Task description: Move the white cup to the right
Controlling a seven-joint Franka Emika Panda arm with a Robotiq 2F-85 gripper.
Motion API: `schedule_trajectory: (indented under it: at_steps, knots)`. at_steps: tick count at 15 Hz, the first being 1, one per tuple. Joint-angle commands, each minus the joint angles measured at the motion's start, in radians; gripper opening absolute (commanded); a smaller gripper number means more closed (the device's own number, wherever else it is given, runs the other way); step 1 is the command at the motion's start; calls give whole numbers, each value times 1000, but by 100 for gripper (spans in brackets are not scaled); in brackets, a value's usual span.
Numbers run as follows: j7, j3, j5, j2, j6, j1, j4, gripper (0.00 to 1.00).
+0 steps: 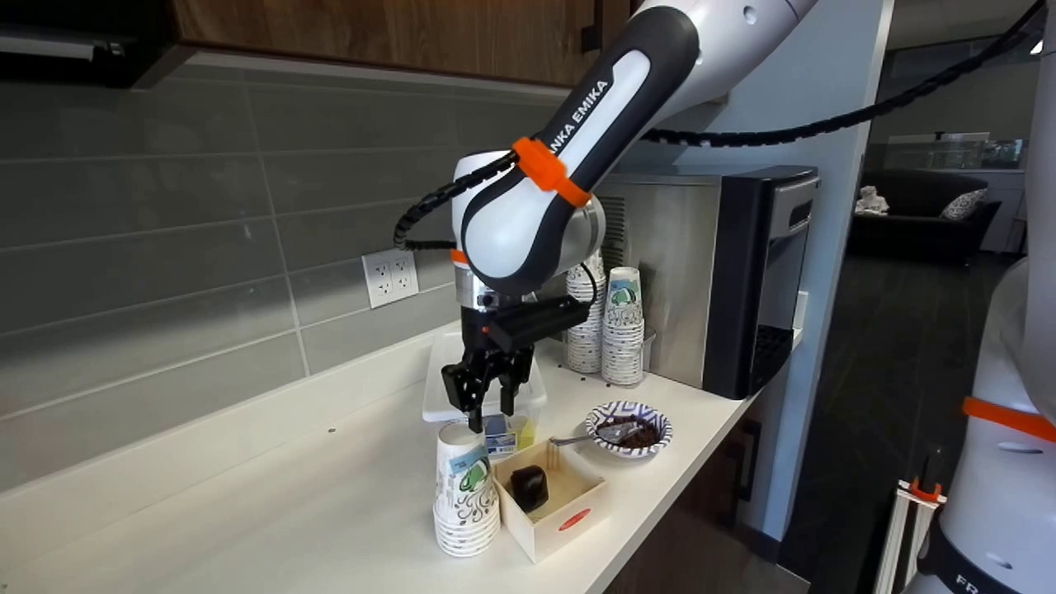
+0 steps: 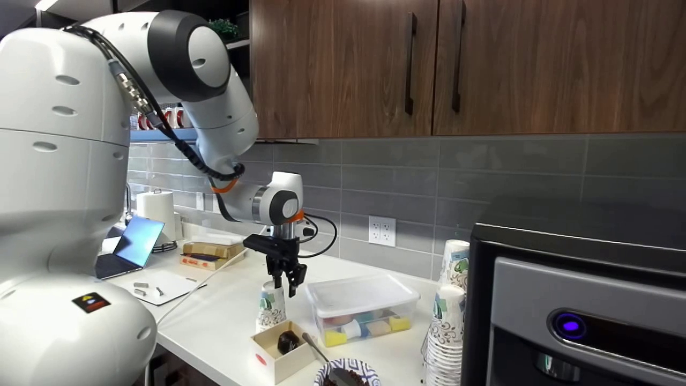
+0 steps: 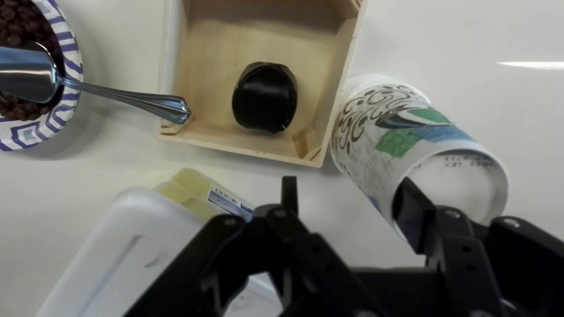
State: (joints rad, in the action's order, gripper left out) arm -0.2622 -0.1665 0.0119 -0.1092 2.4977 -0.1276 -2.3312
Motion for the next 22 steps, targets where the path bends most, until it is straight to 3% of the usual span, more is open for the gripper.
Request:
schedule_trajectory:
  at_steps: [1,5,15,22]
  knots:
    - [-24,13,-16,-13,9,-23,21,26]
    - [-37,13,-34,-24,9,-37,36,0]
    - [-63,0,-73,11,25,-76,25,1]
    - [-198,-9,-190,118,2,-108,-4,1]
